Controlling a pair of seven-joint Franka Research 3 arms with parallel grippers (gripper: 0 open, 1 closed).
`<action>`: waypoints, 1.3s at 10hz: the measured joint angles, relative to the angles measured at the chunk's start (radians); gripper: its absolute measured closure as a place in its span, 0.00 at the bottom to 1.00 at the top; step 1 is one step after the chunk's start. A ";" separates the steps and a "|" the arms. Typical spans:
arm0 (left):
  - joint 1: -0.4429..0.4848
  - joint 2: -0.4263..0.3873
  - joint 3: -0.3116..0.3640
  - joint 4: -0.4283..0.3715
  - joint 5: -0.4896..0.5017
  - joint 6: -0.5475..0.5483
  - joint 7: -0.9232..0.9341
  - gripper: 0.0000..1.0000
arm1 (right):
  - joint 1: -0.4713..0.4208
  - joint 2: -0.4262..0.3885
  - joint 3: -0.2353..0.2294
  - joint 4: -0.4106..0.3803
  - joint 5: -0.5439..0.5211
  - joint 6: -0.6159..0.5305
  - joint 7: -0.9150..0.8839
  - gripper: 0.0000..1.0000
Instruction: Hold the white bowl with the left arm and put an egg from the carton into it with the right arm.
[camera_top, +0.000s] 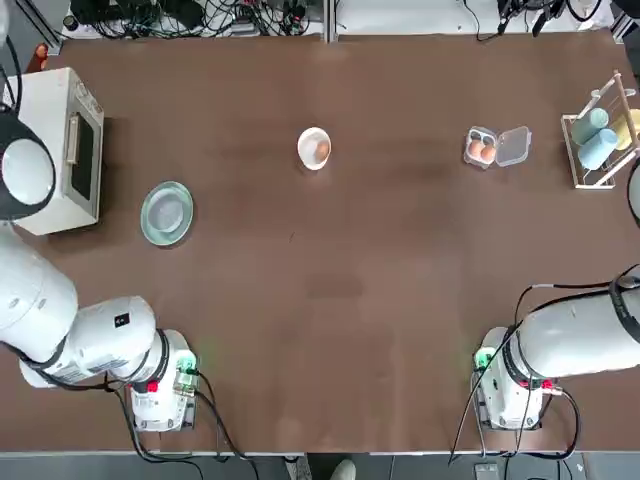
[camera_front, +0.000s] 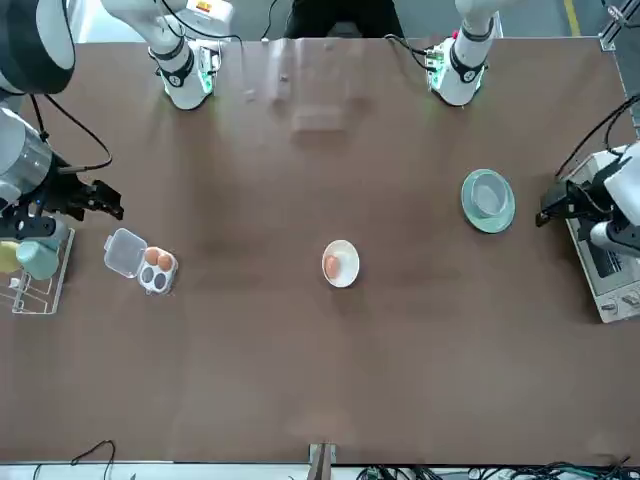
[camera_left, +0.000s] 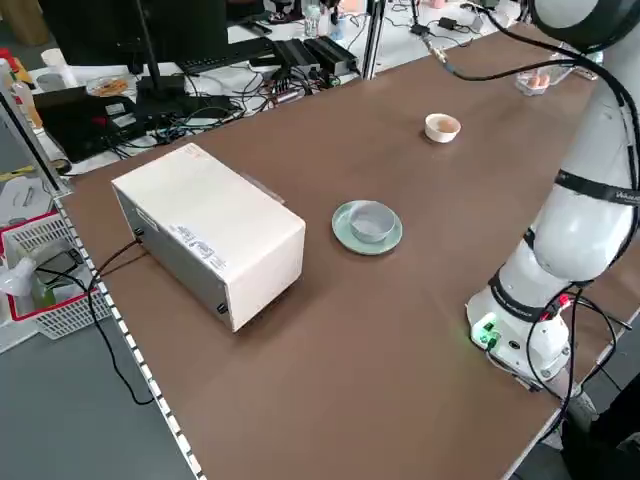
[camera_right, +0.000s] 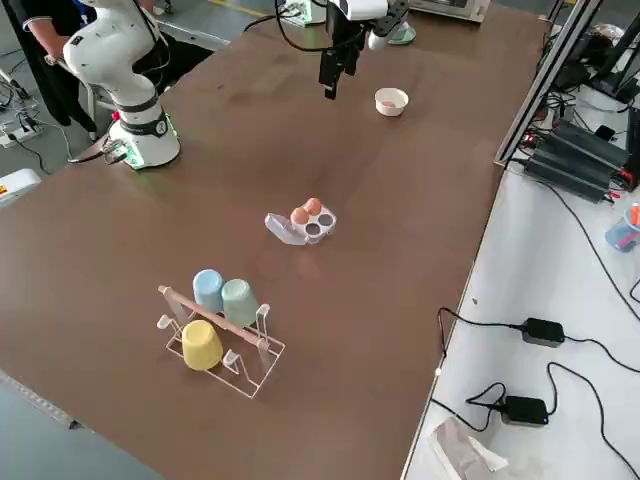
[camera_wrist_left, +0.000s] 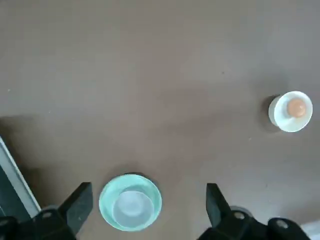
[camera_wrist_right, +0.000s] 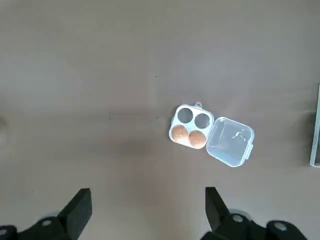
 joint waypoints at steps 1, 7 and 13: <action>-0.066 -0.015 0.045 0.000 0.000 -0.019 -0.057 0.00 | 0.001 0.000 0.001 0.004 0.000 0.002 0.000 0.00; -0.203 -0.040 0.187 0.000 0.000 -0.037 -0.087 0.00 | 0.006 0.000 0.003 0.022 0.000 0.004 0.030 0.00; -0.213 -0.024 0.187 -0.012 0.000 0.055 -0.158 0.00 | 0.006 0.000 0.003 0.022 0.000 0.005 0.032 0.00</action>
